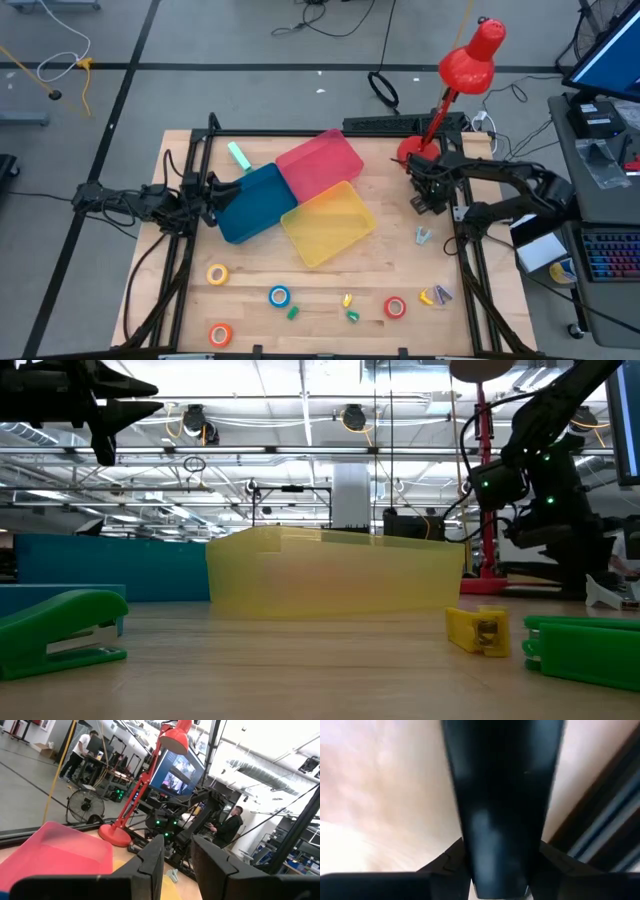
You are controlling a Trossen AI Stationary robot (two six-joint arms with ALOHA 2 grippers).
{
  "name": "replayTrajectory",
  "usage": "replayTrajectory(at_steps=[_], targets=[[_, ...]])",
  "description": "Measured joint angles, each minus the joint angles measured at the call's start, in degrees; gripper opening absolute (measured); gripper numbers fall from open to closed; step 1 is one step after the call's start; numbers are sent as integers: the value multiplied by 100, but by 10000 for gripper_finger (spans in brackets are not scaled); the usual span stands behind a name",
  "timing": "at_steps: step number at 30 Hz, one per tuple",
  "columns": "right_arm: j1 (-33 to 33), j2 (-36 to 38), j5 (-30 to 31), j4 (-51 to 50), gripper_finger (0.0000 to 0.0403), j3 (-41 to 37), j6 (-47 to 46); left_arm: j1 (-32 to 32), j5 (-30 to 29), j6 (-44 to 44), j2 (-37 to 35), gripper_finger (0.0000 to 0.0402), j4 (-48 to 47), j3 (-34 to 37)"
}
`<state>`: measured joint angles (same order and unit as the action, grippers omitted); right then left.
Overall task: Pick and place Stapler, Stapler remover, tape
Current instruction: Put the black stapler into the red bin
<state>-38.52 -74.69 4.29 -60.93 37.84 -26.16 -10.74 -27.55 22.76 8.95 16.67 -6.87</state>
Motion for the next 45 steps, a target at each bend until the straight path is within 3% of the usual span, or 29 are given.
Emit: replayTrajectory(at_steps=[9, 16, 22, 26, 29, 34, 40, 45], targets=[[453, 876, -904, -540, 129, 3, -215, 1, 0, 3, -1, 97, 10, 1], [1016, 1605, -2371, -304, 129, 5, -156, 0, 0, 7, -2, 97, 11, 1], [1586, 2118, -3493, 1037, 129, 9, -170, 1, 0, 24, -1, 97, 12, 1], [1923, 2341, -3735, 2599, 129, 12, -386, 2, 0, 24, 0, 97, 13, 0], [2108, 2386, -3671, 3970, 129, 12, -782, 1, 0, 24, -1, 97, 13, 1], [2326, 2386, -2685, 5699, 129, 16, -1354, 0, 0, 24, -1, 97, 13, 1], [2611, 2322, -1244, 6076, 129, 16, -1407, 0, 0, 22, 0, 97, 13, -1], [3037, 2012, -520, 6379, 129, 40, -1326, 0, 0, 22, 0, 97, 13, 1]])
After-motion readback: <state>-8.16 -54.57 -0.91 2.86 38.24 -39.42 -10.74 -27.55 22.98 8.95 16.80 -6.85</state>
